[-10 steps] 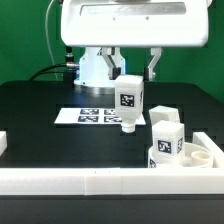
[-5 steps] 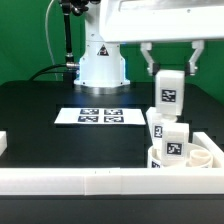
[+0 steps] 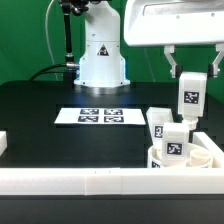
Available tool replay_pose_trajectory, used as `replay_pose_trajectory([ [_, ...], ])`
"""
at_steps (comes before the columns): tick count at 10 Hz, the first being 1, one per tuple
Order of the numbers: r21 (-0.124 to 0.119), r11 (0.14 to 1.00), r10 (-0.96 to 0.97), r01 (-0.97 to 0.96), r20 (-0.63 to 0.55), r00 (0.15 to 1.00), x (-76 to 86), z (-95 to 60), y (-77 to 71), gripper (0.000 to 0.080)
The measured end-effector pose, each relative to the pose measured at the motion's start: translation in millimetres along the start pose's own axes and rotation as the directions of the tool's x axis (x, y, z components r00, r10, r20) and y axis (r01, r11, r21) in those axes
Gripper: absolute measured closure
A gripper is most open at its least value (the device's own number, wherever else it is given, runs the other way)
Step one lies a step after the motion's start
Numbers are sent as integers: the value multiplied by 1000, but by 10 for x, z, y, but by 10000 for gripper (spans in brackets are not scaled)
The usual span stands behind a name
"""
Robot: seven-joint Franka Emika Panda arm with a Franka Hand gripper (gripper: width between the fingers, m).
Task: Assemble stool
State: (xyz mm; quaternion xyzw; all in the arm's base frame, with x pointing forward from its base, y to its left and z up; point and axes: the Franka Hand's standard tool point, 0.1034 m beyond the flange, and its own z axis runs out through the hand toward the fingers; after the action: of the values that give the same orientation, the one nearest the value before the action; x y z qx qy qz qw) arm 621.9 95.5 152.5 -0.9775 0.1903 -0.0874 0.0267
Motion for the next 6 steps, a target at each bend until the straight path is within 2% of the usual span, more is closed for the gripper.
replay_pose_trajectory([
  [1,0,1000,-7,7,-3,1000,-12,3,-19,466],
  [3,10,999,-49,49,-18,999,-100,45,-188,466],
  [4,15,997,-76,77,-34,996,-82,93,-239,466],
  [6,16,995,-99,99,-49,994,-59,139,-244,466],
])
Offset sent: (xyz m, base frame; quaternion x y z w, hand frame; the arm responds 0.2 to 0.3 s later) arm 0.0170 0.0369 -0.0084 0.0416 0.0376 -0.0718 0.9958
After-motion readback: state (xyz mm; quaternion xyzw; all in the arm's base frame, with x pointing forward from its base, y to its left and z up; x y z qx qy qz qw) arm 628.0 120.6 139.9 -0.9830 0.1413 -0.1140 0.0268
